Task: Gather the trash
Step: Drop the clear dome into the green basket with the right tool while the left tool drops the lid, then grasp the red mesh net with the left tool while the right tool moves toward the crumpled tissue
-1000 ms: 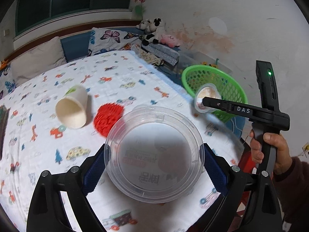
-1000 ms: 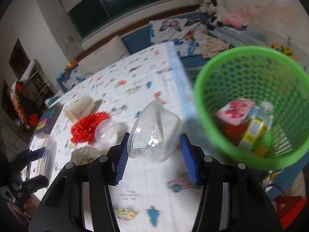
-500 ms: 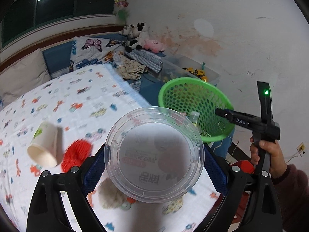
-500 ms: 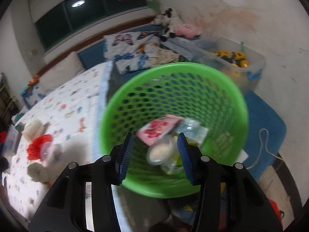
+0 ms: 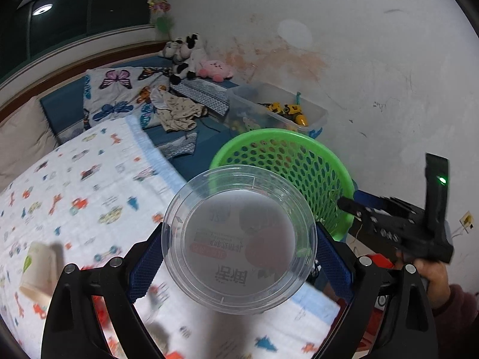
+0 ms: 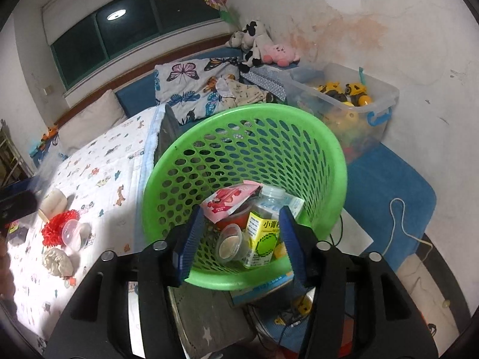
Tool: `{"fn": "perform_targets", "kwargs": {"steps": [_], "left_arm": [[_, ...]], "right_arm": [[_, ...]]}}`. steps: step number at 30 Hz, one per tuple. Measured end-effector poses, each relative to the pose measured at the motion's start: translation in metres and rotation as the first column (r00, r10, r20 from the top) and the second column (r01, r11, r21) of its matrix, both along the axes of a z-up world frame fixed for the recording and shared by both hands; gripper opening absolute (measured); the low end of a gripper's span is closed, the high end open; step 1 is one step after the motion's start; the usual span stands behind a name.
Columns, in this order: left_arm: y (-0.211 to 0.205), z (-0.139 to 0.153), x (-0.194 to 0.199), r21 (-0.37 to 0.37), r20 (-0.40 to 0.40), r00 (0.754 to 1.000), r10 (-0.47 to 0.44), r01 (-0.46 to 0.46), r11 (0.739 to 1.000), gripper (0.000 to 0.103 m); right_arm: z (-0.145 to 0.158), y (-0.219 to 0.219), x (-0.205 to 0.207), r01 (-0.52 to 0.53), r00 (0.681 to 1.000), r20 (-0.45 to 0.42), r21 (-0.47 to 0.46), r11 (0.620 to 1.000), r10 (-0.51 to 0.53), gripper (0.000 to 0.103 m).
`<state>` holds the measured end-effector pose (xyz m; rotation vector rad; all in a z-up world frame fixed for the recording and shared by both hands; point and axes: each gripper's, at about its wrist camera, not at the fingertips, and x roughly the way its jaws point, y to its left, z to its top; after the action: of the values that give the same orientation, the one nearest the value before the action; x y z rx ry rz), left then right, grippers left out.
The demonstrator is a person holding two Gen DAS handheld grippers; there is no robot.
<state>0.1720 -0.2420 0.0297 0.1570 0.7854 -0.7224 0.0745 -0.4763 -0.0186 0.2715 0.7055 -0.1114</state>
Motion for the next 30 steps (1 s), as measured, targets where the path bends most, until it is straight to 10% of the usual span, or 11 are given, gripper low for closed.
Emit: {"fn": "perform_targets", "kwargs": {"steps": [16, 30], "left_arm": [[-0.111, -0.038, 0.03, 0.043, -0.123, 0.988, -0.091, 0.097, 0.994, 0.091], [-0.062, -0.031, 0.013, -0.023, -0.096, 0.994, -0.05, 0.048, 0.999, 0.094]], "right_arm": [[-0.002, -0.015, -0.039, 0.039, 0.999, 0.011, 0.03, 0.999, -0.039, 0.076], [-0.005, 0.009, -0.045, 0.0, 1.0, 0.006, 0.035, 0.999, -0.001, 0.076]]}}
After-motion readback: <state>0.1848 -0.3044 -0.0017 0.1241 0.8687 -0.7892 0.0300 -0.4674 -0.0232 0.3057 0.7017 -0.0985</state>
